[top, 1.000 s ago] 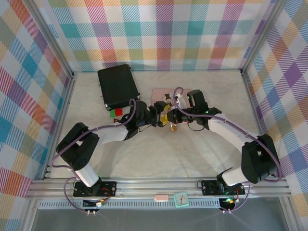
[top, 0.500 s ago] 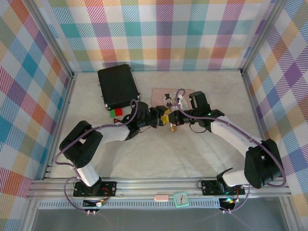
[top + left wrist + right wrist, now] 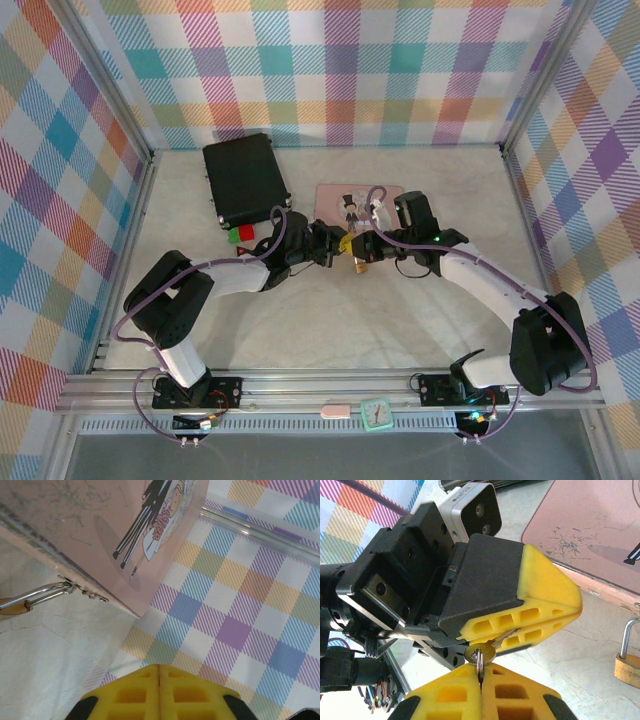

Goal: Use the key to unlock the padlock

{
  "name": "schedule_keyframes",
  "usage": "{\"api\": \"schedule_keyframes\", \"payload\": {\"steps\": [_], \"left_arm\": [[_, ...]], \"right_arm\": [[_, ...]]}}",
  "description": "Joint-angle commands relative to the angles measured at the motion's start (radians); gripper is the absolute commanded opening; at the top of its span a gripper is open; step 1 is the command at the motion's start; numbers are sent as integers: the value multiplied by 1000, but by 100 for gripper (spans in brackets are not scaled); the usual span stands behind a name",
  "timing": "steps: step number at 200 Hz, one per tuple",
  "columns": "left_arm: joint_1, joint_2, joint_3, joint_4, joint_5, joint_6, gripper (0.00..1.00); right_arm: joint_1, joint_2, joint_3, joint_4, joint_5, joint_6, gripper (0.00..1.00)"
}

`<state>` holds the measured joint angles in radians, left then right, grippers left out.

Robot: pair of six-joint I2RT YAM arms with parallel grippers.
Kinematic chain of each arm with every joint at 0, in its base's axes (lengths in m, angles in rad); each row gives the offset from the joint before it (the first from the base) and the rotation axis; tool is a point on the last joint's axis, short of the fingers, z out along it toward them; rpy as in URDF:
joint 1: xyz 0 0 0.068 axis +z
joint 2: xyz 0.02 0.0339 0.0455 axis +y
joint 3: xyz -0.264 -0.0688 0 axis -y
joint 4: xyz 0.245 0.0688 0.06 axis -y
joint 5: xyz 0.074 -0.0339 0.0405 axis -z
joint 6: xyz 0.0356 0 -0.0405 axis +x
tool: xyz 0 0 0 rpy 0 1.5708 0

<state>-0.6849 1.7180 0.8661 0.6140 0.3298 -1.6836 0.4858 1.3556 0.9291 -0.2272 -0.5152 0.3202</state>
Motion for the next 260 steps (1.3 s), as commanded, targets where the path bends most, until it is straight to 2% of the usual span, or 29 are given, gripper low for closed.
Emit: {"api": "schedule_keyframes", "payload": {"steps": [1,23,30,31,32,39,48,71,93,123,154,212,260], "left_arm": [[4,-4,-4,35,3,10,0],[7,-13,-3,11,-8,43,0],[9,-18,-4,4,-17,73,0],[10,-20,-4,4,-18,82,0],[10,-21,-4,4,-19,91,0],[15,-30,0,-6,-30,146,0],[24,-40,15,-50,-39,216,0],[40,-70,51,-107,-72,409,0],[45,-93,107,-156,-95,610,0],[45,-142,127,-149,-128,813,0],[52,-194,56,7,-119,925,0],[59,-213,-12,195,-73,913,0],[62,-198,-20,274,-67,819,0]], "right_arm": [[5,-28,-7,-5,0,-18,0],[5,-42,-5,-3,12,-13,0],[5,-51,-7,-2,20,-8,11],[5,-53,-7,-3,24,-8,17],[5,-53,-7,-3,24,-8,17],[5,-65,-10,0,35,0,34],[5,-80,-13,6,50,10,44],[5,-101,-9,21,79,43,60],[5,-94,10,46,105,107,67],[4,-80,7,157,96,217,67],[4,-47,4,240,47,268,58],[7,-32,-92,583,-154,378,45],[11,-26,-109,568,-140,345,42]]}}
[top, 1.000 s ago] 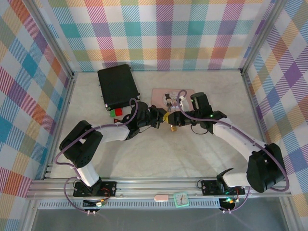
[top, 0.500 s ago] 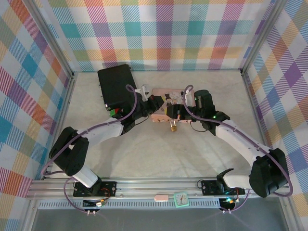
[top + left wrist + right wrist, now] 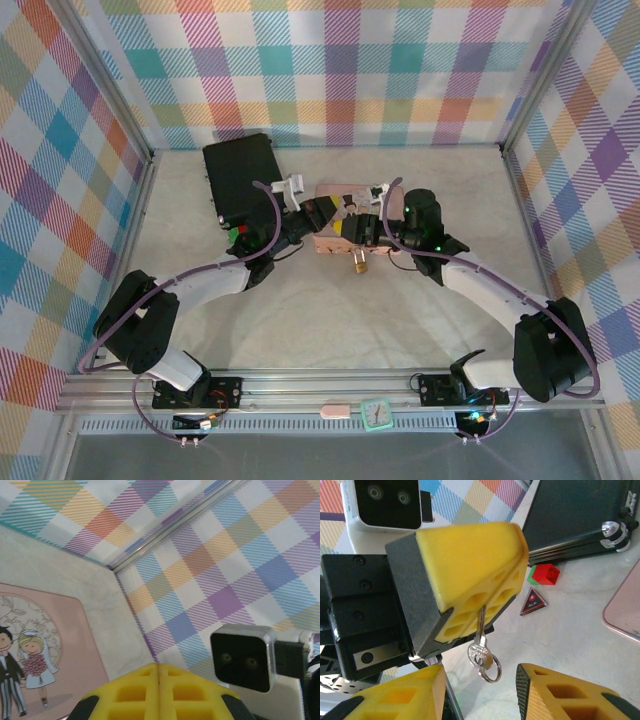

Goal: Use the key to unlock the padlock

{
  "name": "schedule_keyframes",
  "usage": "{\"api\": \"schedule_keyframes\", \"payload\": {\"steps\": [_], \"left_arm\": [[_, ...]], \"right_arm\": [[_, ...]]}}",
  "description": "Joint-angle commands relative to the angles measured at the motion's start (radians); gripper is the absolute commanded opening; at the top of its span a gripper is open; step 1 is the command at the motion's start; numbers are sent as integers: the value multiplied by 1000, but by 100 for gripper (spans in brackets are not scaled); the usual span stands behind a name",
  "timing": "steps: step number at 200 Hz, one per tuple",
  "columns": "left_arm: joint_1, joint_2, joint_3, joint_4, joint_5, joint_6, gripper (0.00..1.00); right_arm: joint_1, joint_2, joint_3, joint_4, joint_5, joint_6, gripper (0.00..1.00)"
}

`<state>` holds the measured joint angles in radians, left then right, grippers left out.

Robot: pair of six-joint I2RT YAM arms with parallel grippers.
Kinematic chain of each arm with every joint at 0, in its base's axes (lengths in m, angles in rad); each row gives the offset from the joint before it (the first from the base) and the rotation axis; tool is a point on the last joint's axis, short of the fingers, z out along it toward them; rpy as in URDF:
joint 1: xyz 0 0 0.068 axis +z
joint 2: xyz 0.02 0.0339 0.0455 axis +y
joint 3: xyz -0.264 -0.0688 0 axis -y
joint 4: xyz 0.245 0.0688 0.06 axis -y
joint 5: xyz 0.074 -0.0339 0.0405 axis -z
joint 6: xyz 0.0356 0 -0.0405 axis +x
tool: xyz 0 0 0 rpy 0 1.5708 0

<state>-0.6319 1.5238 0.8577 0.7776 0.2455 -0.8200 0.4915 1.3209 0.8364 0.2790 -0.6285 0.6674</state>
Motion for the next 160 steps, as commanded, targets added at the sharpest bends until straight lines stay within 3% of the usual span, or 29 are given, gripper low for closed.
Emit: {"api": "schedule_keyframes", "payload": {"steps": [1,80,141,160], "left_arm": [[9,-3,-12,112,19,-46,0],[5,37,-22,214,49,-152,0],[0,42,-40,226,43,-163,0],[0,39,-42,226,39,-163,0]], "right_arm": [[6,10,-18,63,-26,-3,42],[10,21,-9,130,-38,3,31],[11,-2,-6,121,-30,0,31],[10,-11,-9,117,-25,-3,37]]}}
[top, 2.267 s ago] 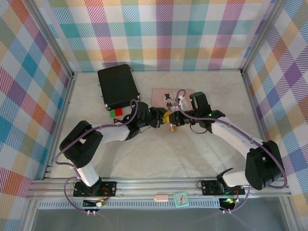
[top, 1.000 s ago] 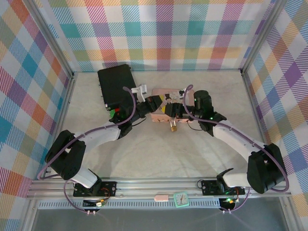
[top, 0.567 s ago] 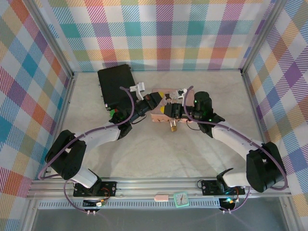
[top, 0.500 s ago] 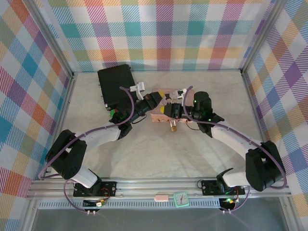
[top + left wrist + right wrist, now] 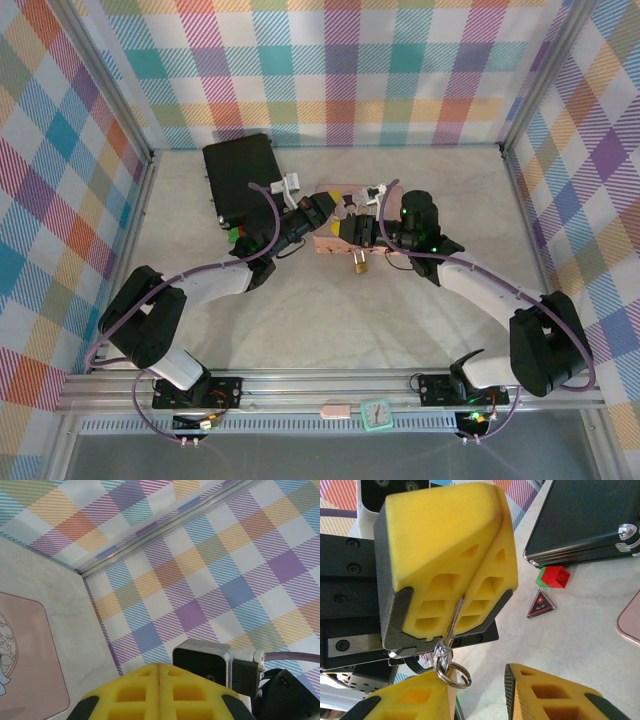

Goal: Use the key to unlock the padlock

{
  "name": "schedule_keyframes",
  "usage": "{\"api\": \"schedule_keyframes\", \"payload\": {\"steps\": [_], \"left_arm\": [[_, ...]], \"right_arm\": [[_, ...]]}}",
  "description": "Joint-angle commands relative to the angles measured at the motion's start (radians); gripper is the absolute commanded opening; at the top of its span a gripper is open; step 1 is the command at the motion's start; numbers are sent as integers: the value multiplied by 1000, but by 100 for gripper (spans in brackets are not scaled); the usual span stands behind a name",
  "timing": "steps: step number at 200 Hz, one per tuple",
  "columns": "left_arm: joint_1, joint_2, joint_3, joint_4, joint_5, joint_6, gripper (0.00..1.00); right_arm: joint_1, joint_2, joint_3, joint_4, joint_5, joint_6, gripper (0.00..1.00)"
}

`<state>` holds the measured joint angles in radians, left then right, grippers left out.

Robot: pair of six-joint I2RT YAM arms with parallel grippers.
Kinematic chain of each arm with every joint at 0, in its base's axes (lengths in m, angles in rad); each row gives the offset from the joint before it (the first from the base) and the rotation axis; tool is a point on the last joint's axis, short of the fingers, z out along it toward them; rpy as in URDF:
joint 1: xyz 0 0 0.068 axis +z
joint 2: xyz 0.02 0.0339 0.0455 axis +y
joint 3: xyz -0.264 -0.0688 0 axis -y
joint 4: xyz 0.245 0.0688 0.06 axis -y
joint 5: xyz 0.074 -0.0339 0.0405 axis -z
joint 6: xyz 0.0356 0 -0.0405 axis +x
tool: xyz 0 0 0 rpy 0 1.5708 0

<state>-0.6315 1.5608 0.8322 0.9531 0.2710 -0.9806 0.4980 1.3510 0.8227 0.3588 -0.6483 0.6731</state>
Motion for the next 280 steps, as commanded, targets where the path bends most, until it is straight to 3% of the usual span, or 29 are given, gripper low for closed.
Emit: {"api": "schedule_keyframes", "payload": {"steps": [1,86,129,170,188,204,224,240,280], "left_arm": [[-1,2,-16,50,13,-1,0],[-2,-10,-26,44,-5,1,0],[-11,-21,-25,49,-6,-9,0],[-20,-24,-31,71,-12,-34,0],[-18,-28,-29,69,-13,-51,0],[-4,-42,-16,26,-7,-76,39],[23,-59,17,-80,33,-90,64],[35,-74,42,-175,63,-79,67],[39,-138,43,-346,88,2,62]], "right_arm": [[4,-41,4,36,-6,-9,37],[4,-55,0,32,5,-7,42],[4,-3,-5,112,-19,32,30],[4,18,6,115,-22,23,0],[4,9,3,88,-6,-7,0],[4,-9,7,14,2,-82,0],[4,-31,27,-103,2,-205,0],[4,-41,47,-192,3,-284,0],[4,-59,71,-291,-21,-435,0]]}}
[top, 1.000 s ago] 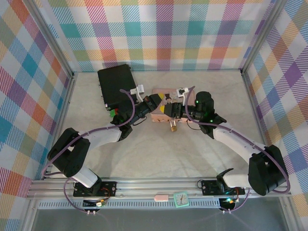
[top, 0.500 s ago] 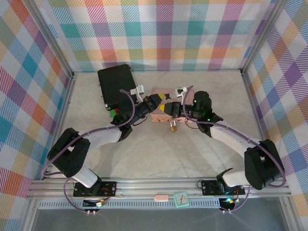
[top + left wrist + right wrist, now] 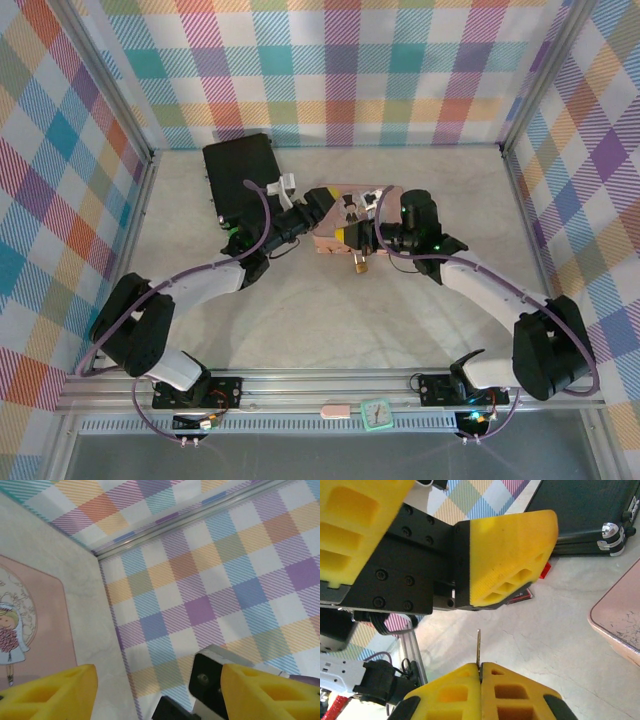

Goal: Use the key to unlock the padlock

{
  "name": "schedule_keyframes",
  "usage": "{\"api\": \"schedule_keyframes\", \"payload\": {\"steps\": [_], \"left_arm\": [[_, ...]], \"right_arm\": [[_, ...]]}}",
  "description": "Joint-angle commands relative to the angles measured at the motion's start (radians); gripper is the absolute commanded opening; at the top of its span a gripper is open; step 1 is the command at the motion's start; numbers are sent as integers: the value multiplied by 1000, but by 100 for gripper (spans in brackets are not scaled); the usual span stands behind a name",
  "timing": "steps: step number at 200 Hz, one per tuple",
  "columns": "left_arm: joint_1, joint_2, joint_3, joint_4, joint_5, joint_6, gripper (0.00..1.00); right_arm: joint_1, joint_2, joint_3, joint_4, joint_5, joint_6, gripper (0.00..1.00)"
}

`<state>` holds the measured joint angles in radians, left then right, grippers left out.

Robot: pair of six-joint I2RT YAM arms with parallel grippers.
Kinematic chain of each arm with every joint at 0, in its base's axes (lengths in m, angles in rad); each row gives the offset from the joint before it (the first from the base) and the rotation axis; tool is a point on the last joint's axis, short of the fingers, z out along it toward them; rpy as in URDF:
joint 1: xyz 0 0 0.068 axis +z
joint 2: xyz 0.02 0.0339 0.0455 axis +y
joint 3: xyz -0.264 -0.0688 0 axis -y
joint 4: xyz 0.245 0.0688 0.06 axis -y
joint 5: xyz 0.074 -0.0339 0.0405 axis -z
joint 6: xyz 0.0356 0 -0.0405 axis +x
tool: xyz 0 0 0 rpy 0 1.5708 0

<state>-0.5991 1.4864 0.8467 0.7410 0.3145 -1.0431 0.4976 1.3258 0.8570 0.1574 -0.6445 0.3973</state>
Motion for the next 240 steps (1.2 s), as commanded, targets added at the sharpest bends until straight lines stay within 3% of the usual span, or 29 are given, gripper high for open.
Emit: {"api": "schedule_keyframes", "payload": {"steps": [1,34,69,98,127,153,180,185,201,207,219,240], "left_arm": [[7,-65,28,-138,46,66,62],[5,-92,31,-210,151,146,48],[5,-97,18,-198,282,190,47],[4,-103,-1,-158,307,187,43],[4,-107,-2,-134,299,186,29],[4,-102,3,-122,293,186,0],[4,-99,2,-113,293,179,0],[4,-102,0,-113,288,179,0],[4,-118,-10,-116,263,192,0],[4,-124,-16,-117,250,199,0],[4,-134,-23,-113,228,208,0],[4,-133,-36,-64,206,195,0]], "right_arm": [[4,-34,38,-92,-26,-165,0],[2,-5,122,-237,-78,-278,0],[-2,18,180,-295,-134,-308,0],[-5,28,191,-298,-148,-302,0],[-7,35,194,-300,-150,-295,0],[-13,34,192,-302,-147,-287,0],[-21,18,183,-282,-124,-258,0],[-21,14,182,-282,-116,-250,7],[-25,-15,160,-263,-81,-212,46],[-28,-30,140,-242,-64,-192,54],[-36,-64,93,-181,-49,-139,61],[-40,-97,38,-87,-39,-32,62]]}}
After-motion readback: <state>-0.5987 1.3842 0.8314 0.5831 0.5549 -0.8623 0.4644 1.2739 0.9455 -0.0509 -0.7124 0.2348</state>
